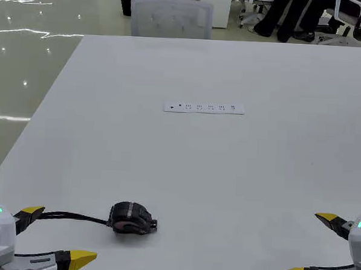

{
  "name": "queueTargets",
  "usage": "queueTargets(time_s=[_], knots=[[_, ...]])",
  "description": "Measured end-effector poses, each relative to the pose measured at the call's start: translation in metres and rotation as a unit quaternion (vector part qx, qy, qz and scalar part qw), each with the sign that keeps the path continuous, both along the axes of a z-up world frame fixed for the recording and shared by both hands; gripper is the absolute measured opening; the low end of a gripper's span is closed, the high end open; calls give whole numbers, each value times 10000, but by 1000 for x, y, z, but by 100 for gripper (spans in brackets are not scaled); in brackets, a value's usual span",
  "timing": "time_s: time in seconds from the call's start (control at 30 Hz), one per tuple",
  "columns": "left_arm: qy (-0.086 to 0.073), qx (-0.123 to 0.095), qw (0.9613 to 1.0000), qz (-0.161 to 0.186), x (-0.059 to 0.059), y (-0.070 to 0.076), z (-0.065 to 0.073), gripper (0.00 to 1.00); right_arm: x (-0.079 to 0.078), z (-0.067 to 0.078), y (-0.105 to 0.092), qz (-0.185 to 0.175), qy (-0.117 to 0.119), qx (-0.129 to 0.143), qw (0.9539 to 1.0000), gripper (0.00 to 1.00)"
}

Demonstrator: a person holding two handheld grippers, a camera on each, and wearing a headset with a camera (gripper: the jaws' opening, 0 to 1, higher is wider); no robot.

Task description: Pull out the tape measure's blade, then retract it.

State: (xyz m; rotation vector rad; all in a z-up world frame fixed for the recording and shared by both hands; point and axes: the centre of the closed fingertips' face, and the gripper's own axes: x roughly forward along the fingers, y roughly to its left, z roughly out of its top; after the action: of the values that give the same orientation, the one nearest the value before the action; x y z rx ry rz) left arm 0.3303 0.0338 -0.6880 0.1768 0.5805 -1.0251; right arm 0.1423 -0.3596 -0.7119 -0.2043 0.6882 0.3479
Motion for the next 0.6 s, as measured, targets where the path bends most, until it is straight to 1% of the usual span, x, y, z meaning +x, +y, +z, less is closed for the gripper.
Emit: queueTargets(time_s=[0.03, 0.07, 0.1, 0.17, 0.23, 0.3, 0.37, 0.43, 0.6], knots=[[-31, 76, 10000, 4, 1, 2, -1, 100, -1, -1, -1, -4, 26, -43, 10000, 97], [-102, 185, 9998, -20, 3, 5, -3, 100, -1, -2, -2, -3, 38, -45, 10000, 97], [-178, 227, 9996, -69, 3, 6, -3, 100, -1, -3, -2, -19, 61, -26, 10000, 97], [-22, 131, 9999, -29, 4, 6, -1, 100, -2, -4, -2, -40, 80, -38, 10000, 97], [-103, 114, 9999, -27, 7, 6, 1, 100, -2, -4, -1, -114, 98, 32, 9999, 98], [-77, 95, 9999, -16, 9, 6, 1, 100, -3, -5, -1, -203, 131, 81, 9997, 99], [-77, 79, 9999, -22, 9, 5, 1, 100, -2, -6, -2, -226, 111, 82, 9996, 100], [-72, 85, 9999, -50, 8, 3, 1, 100, -4, -8, -3, -269, 153, 74, 9995, 100], [-63, 108, 9999, -100, 8, 1, -2, 100, -6, -9, -2, -243, 185, 67, 9995, 100]])
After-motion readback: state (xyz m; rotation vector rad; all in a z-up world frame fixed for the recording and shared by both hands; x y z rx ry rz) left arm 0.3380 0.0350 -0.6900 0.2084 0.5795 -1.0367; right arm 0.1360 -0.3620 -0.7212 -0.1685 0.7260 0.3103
